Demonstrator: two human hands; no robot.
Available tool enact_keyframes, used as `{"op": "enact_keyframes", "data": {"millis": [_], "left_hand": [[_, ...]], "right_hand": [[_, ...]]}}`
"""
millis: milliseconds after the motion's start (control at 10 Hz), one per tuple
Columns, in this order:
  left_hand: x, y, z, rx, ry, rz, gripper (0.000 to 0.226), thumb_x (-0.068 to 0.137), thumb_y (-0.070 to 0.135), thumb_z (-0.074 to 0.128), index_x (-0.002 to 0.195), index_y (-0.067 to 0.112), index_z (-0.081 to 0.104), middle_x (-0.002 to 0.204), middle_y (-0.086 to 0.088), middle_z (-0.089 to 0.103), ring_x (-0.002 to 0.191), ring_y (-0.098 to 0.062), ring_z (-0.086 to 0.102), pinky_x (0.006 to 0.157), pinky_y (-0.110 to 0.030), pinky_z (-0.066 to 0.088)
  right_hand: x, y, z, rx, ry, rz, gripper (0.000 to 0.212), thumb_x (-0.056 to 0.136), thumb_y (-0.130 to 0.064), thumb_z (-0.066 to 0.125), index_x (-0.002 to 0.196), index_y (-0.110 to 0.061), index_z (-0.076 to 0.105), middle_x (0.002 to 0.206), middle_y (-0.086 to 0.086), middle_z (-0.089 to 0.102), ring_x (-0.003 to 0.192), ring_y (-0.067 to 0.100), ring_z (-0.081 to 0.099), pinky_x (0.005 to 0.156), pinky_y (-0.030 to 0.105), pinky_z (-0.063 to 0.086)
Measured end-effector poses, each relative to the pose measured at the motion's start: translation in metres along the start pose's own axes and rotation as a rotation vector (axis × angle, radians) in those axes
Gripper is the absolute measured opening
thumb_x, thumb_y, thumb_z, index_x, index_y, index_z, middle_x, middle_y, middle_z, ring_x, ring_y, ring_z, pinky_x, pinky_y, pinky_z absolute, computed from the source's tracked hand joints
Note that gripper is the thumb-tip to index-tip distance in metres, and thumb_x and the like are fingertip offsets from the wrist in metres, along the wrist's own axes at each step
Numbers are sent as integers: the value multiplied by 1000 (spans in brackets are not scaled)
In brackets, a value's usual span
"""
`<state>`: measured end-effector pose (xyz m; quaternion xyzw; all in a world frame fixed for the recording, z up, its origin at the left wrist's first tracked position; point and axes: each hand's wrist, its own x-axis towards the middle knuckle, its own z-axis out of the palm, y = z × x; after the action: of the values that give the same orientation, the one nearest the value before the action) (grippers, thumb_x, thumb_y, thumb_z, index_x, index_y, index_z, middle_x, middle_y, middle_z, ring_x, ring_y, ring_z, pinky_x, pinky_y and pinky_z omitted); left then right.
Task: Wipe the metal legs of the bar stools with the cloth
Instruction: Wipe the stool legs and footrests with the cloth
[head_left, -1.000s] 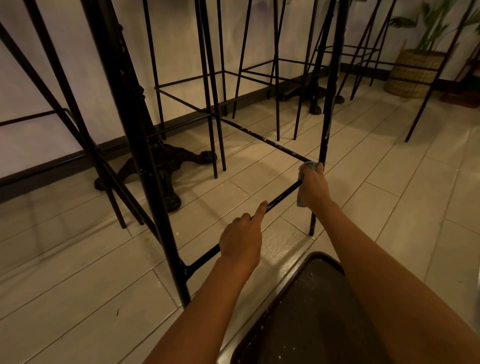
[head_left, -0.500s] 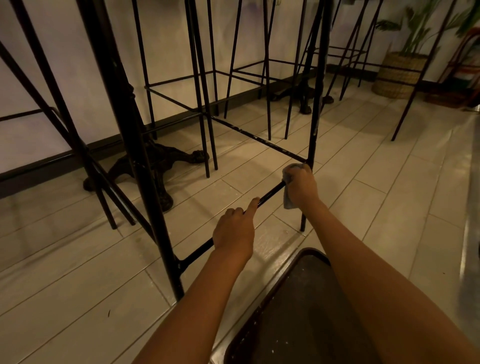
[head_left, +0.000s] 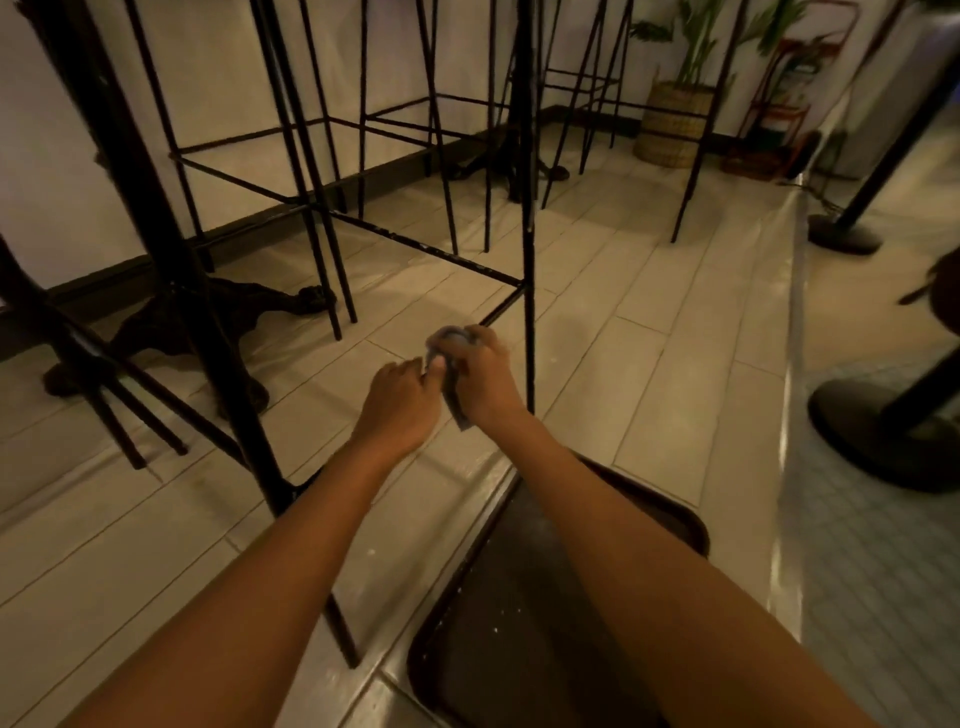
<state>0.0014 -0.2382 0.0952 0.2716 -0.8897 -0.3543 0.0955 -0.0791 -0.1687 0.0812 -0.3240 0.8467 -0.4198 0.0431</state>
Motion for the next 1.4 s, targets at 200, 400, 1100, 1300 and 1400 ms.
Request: {"op": "enact_keyframes", "data": {"millis": [200,400,1100,1300,1400], "left_hand": [[-17,35,-19,-488,15,-297,53,93,52,38,124,12,55,123,-11,59,111,-25,55,84,-29,42],[-38,89,-53,-987,-71,-391,32,89,25,59,114,4,61,100,-11,66,91,-18,65,78,-29,53],[-28,218,-152,-1239,-39,-629,41,98,22,34,83,22,72,89,-3,70,82,-16,66,67,-31,52],[-2,222,-168,-1159,-73,-680,31,96,22,37,97,13,67,95,-9,71,88,-22,68,62,-34,55],[18,226,-170,-1166,-48,-724,27,96,26,39,106,10,58,109,-13,60,96,-27,59,69,-37,48]], "right_hand": [[-37,-34,-17,44,-11,31,38,88,2,47,125,-4,54,140,19,38,130,33,32,105,35,28],[-51,-66,-77,77,-48,-84,45,77,6,45,118,-5,60,126,18,54,120,38,47,111,47,29],[22,-139,-249,694,-500,728,63,94,-44,44,147,-21,18,154,3,22,139,24,25,115,40,21],[58,-142,-254,818,-583,749,56,93,-38,51,143,-30,28,142,0,42,130,21,39,110,43,27],[81,-136,-260,792,-617,684,46,90,-35,57,133,-32,43,129,-2,53,125,17,45,109,44,26]]}}
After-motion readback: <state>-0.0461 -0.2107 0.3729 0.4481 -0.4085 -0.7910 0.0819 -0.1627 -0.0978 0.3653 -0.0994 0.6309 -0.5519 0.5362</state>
